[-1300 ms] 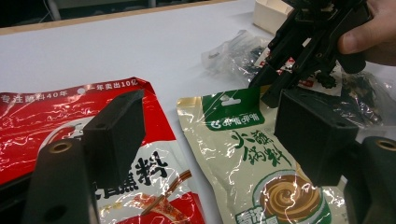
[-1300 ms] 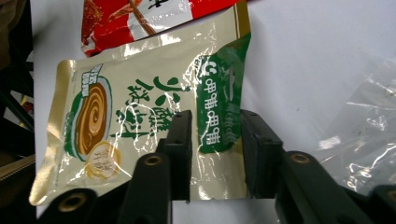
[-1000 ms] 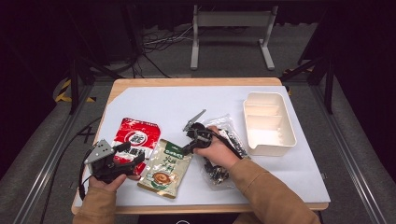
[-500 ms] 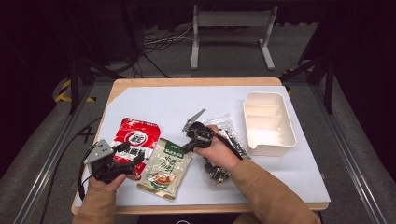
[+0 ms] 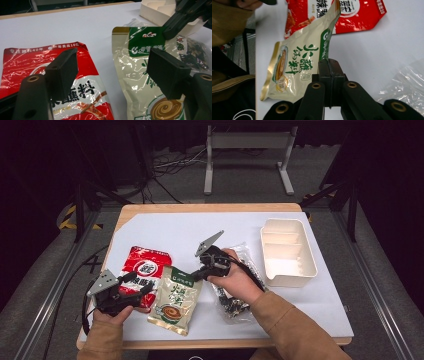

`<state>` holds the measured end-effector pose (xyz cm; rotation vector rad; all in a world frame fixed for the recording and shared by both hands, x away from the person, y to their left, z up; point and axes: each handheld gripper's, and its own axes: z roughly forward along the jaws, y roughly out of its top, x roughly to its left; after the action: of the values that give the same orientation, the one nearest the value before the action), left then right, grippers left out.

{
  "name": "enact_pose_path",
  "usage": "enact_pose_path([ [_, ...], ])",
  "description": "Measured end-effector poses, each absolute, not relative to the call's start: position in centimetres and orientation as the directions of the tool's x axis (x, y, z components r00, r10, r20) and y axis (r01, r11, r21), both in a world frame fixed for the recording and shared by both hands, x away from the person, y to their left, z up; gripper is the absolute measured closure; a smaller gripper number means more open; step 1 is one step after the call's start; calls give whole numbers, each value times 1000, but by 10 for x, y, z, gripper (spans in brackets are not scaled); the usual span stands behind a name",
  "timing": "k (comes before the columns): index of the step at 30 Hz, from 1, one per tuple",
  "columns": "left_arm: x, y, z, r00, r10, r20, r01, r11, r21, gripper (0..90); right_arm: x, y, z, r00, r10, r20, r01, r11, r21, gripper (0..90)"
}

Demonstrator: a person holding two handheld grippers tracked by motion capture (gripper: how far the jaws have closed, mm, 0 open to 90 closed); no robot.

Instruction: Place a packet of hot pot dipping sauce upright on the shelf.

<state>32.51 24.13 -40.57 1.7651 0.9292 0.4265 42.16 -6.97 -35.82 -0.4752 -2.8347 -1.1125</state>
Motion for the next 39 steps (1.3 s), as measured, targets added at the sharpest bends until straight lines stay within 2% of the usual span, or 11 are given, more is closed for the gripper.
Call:
enact_pose_path([
  [17,325,245,-406,618,770,-156,383,-123,915,253,386,-70,-292,-979,186,81,186,663,725,900],
  [39,325,247,-406,611,774,-164,386,-111,916,253,383,-97,-252,-972,232,-34,136,675,725,900],
])
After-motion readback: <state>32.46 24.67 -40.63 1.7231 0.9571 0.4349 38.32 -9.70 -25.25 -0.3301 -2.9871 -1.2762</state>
